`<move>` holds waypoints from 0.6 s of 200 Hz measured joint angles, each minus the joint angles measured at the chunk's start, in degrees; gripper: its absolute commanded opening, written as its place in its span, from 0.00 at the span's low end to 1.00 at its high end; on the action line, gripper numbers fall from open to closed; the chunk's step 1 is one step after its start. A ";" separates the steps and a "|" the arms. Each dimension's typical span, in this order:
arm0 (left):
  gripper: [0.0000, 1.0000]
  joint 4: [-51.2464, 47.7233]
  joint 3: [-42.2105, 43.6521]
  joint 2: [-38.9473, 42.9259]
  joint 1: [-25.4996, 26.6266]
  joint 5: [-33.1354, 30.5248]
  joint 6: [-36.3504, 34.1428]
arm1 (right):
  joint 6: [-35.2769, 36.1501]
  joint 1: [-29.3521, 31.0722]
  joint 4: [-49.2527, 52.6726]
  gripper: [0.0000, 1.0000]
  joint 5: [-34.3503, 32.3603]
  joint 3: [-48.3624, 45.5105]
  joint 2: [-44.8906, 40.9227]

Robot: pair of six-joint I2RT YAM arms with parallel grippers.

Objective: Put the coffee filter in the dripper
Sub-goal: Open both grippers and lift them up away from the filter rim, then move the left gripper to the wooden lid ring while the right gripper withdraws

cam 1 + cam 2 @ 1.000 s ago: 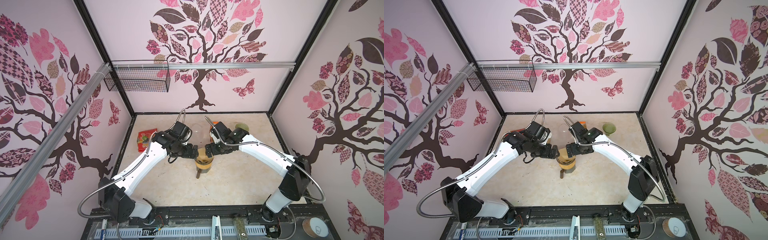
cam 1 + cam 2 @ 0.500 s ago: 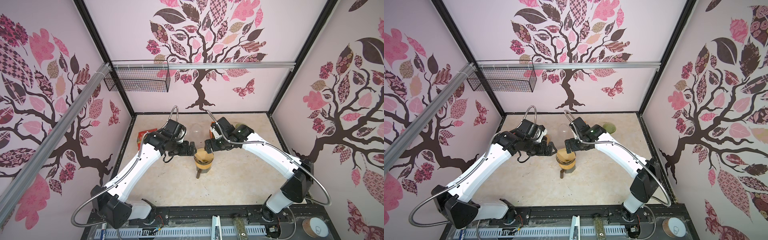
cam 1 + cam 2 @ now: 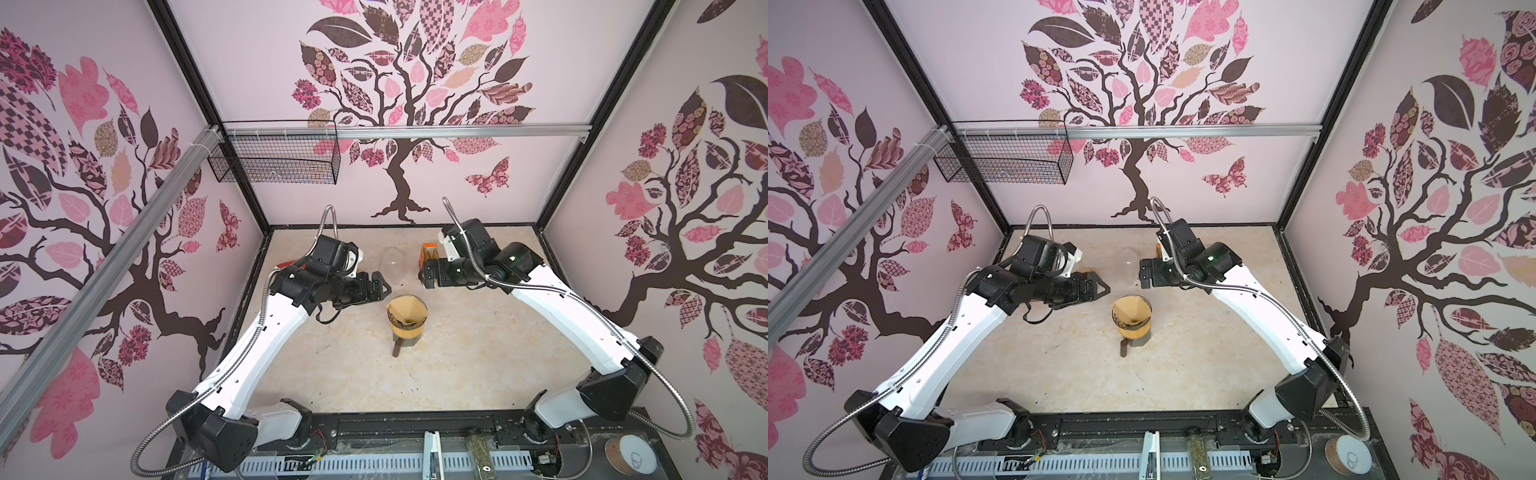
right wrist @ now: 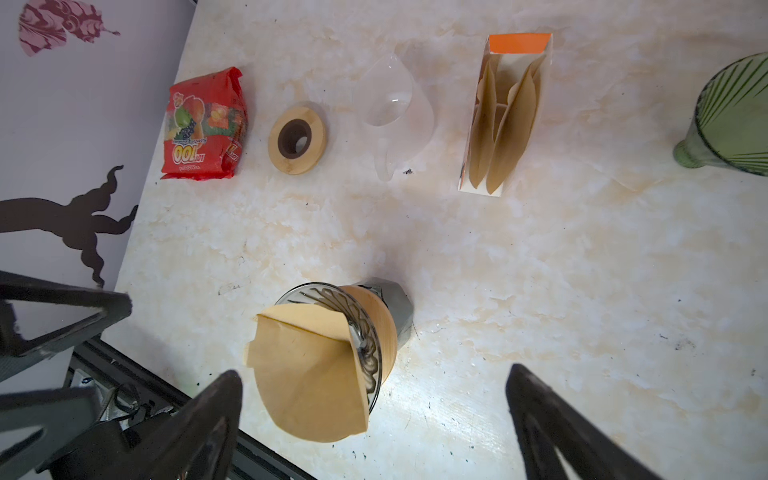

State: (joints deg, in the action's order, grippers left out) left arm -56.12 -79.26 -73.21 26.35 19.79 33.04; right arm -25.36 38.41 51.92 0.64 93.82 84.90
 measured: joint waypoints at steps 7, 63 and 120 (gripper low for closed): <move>0.97 1.27 0.00 -0.09 -0.13 -0.02 1.36 | -0.22 0.00 0.04 1.00 -0.02 0.00 -0.76; 0.97 13.07 1.44 -6.10 -2.67 -1.95 15.17 | -0.66 0.02 -1.20 1.00 -0.13 -6.32 -14.01; 0.94 26.64 13.05 -7.58 -7.63 -10.49 29.99 | -4.81 0.02 -3.19 1.00 5.31 -10.60 -24.17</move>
State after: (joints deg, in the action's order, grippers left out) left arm -29.47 -66.22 -80.79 18.72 9.30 63.02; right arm -30.17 38.44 48.73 5.96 83.22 60.73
